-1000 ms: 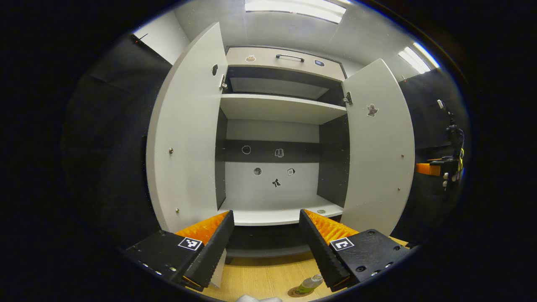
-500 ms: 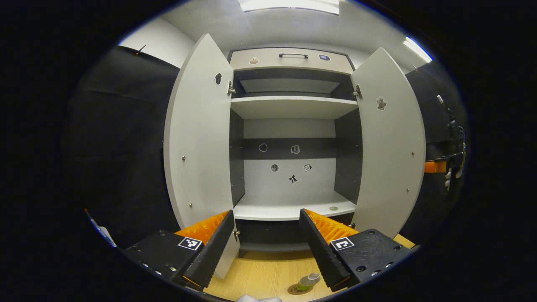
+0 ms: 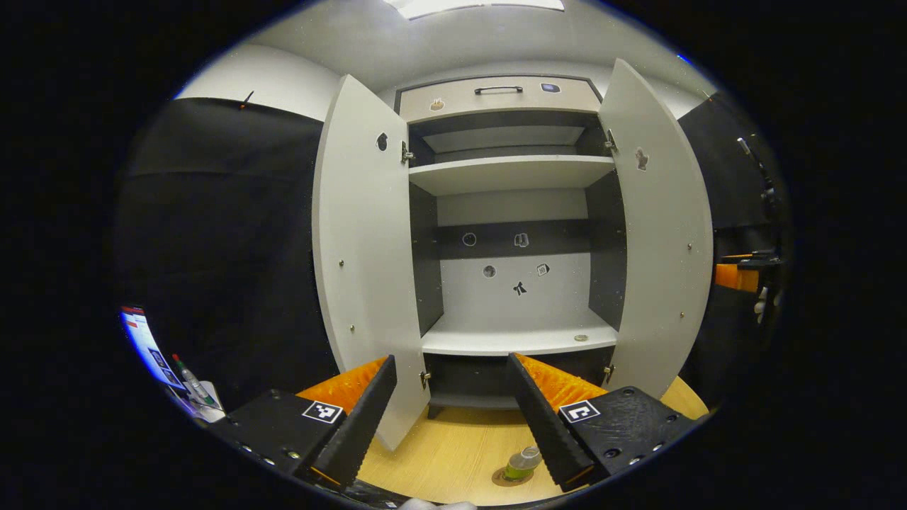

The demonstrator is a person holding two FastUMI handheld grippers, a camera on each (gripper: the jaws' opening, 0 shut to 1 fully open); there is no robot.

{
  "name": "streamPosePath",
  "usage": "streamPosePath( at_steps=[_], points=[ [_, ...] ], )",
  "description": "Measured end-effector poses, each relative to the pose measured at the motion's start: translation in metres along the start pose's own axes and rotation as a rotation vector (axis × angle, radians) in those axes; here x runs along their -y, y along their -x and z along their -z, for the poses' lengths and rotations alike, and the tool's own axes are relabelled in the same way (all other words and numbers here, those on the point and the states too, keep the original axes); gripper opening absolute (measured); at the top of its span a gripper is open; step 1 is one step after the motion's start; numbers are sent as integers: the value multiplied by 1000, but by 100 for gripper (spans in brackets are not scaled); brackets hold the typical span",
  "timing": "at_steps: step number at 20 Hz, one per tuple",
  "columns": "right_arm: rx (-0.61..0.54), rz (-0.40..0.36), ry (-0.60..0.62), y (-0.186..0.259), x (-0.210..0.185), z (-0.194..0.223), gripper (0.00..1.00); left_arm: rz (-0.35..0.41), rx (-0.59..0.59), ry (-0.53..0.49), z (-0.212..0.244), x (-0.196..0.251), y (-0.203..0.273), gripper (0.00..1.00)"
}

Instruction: Grasp the bottle in the cabinet with the left hand and place it on the coaster, then close the right door with the right hand and the left door with the left hand.

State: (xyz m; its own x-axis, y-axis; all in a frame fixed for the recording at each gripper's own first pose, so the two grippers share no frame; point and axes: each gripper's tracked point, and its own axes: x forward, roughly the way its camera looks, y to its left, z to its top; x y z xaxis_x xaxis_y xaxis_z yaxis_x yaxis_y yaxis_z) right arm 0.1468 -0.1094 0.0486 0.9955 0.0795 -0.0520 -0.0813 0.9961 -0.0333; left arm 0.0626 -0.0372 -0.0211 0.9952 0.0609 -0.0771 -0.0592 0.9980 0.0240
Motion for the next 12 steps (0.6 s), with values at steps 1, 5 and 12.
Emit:
streamPosePath(
  at_steps=[1,5,12],
  points=[
    [-7,-30,-20,-3,-13,2,77,4,3,3,-2,0,-1,95],
    [-7,-49,-22,-18,-44,0,77,25,34,9,-9,-10,-9,95],
    [-51,-134,-60,-55,-124,22,77,70,41,4,-4,-53,-29,96]
  ],
)
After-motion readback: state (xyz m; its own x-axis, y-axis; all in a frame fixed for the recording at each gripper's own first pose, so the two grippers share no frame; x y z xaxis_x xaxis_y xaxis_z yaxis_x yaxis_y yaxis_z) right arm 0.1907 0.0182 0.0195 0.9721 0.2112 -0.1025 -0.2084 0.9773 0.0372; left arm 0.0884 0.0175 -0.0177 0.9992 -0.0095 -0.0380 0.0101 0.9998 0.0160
